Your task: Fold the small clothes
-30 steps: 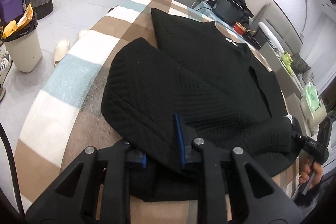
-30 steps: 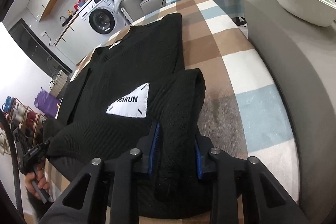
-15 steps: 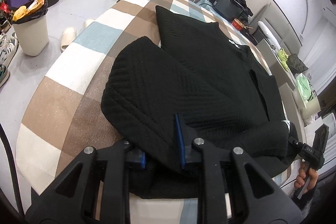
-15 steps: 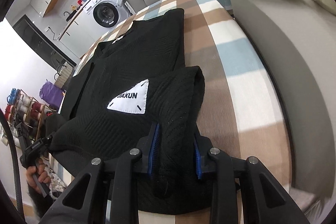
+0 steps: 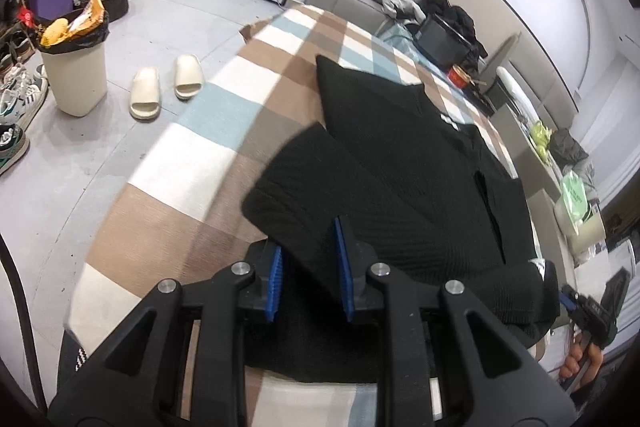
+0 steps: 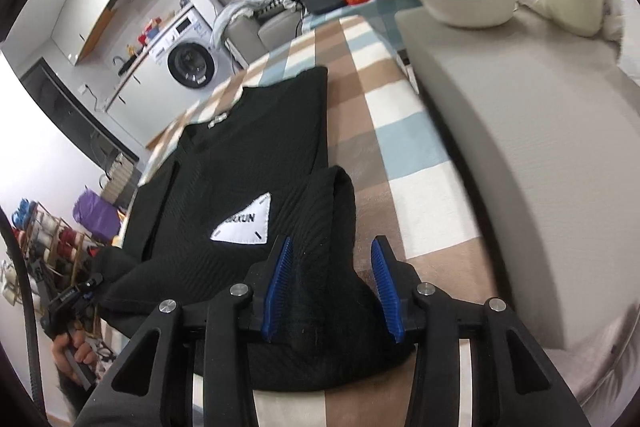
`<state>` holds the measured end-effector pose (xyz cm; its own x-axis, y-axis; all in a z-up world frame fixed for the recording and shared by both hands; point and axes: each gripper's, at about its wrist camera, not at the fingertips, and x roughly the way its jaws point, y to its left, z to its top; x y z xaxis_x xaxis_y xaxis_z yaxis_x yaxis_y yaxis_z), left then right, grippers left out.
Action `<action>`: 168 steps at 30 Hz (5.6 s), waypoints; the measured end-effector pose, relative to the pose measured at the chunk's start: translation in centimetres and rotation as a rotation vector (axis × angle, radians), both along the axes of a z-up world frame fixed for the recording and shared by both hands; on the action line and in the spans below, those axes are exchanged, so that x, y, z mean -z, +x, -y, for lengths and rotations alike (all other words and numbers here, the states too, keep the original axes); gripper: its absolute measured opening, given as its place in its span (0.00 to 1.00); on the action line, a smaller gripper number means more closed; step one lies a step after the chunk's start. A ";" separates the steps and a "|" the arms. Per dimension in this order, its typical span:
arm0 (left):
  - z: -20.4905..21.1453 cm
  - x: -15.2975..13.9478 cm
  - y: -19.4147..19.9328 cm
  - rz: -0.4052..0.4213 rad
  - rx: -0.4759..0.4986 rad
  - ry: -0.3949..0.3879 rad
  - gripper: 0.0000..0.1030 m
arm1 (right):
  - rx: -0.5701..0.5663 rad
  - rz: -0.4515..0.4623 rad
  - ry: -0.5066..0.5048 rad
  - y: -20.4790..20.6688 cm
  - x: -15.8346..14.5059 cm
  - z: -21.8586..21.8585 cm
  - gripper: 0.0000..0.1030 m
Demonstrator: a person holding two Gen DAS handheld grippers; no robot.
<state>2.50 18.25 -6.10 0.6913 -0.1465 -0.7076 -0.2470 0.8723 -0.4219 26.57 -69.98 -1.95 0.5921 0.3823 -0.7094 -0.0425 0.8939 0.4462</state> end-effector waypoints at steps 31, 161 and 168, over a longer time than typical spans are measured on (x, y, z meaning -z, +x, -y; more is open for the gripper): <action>-0.9 -1.3 1.5 0.007 0.007 -0.046 0.11 | -0.146 -0.021 0.172 -2.5 -0.4 -1.0 0.44; 8.4 1.5 27.1 -0.055 0.216 -0.152 0.37 | -0.082 -0.098 0.280 25.9 2.1 -13.2 0.59; 5.7 -1.4 26.7 0.041 0.111 -0.116 0.46 | -0.053 0.034 0.307 25.5 -0.8 -11.4 0.59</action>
